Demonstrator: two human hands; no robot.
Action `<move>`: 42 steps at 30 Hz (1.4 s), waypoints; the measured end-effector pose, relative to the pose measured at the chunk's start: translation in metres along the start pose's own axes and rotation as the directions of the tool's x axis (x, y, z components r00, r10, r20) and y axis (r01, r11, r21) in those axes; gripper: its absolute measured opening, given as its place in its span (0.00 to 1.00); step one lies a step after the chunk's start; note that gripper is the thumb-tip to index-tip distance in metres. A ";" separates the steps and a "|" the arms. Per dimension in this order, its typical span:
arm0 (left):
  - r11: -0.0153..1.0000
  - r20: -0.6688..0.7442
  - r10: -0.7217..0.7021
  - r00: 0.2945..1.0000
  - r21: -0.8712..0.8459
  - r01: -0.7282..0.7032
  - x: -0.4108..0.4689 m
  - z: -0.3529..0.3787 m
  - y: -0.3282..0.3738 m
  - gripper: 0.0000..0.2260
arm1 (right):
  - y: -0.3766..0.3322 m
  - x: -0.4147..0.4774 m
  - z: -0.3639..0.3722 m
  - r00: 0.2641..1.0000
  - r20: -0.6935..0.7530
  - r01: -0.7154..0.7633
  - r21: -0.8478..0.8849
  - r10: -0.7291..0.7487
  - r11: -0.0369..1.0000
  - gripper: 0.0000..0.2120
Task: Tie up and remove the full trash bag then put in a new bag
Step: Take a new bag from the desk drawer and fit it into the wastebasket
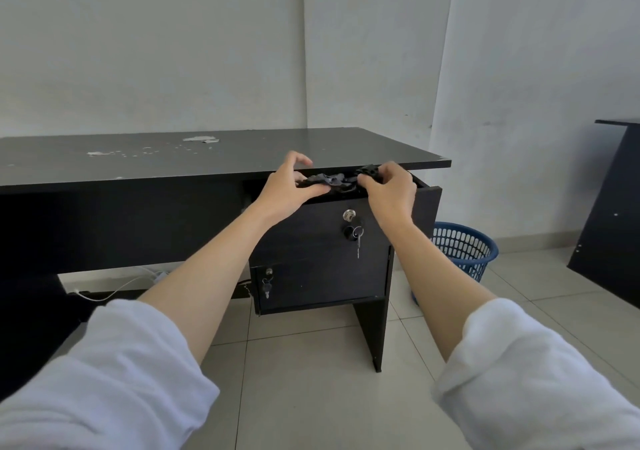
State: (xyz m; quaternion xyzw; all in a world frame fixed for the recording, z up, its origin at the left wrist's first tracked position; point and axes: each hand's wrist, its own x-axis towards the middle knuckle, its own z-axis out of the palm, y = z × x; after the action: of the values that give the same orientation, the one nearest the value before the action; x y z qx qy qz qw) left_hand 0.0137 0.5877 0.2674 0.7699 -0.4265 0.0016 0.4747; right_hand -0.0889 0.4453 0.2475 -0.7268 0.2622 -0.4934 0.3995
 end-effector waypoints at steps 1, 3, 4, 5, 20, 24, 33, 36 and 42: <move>1.000 -0.002 -0.011 1.000 0.013 0.011 0.000 -0.001 0.000 0.26 | -0.002 -0.004 -0.003 1.000 -0.023 0.002 0.137 0.001 0.991 0.06; 0.998 0.029 -0.011 1.000 0.059 0.009 0.002 -0.002 -0.002 0.31 | -0.008 -0.006 -0.007 0.998 -0.054 0.007 0.321 0.011 0.947 0.07; 0.996 0.042 -0.005 0.999 0.087 0.001 0.004 -0.003 -0.004 0.31 | -0.011 -0.005 -0.008 0.998 -0.050 -0.004 0.385 0.026 0.923 0.08; 0.992 0.045 0.008 0.999 0.128 -0.013 0.006 -0.003 -0.005 0.31 | -0.014 -0.004 -0.008 0.998 -0.040 -0.018 0.434 0.040 0.901 0.07; 0.994 -0.268 0.089 0.959 -0.031 -0.101 0.034 0.006 0.025 0.09 | 0.010 -0.023 -0.021 0.970 -0.144 0.173 -0.172 -0.198 0.970 0.23; 0.989 -0.346 -0.118 0.931 -0.130 0.077 0.041 -0.029 0.028 0.08 | 0.031 -0.055 -0.007 0.980 0.052 0.194 -0.093 -0.190 0.977 0.17; 0.956 -0.488 -0.269 0.830 -0.033 0.290 -0.009 -0.100 -0.019 0.09 | 0.040 -0.076 0.033 0.988 -0.016 0.151 -0.116 -0.154 0.982 0.11; 0.961 -0.637 -0.257 0.727 -0.087 0.263 -0.028 -0.133 -0.032 0.12 | 0.037 -0.065 0.039 0.989 -0.016 0.147 -0.099 -0.150 0.984 0.08; 0.950 -0.733 -0.124 0.669 0.107 0.293 -0.029 -0.151 -0.037 0.13 | 0.027 -0.051 0.072 0.991 -0.030 0.130 -0.085 -0.133 0.988 0.05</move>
State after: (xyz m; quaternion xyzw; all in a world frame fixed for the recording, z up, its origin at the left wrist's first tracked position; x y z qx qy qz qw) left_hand 0.0803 0.7239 0.3113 0.7983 -0.1130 0.2934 0.5137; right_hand -0.0411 0.4937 0.1846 -0.7493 0.2412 -0.5203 0.3310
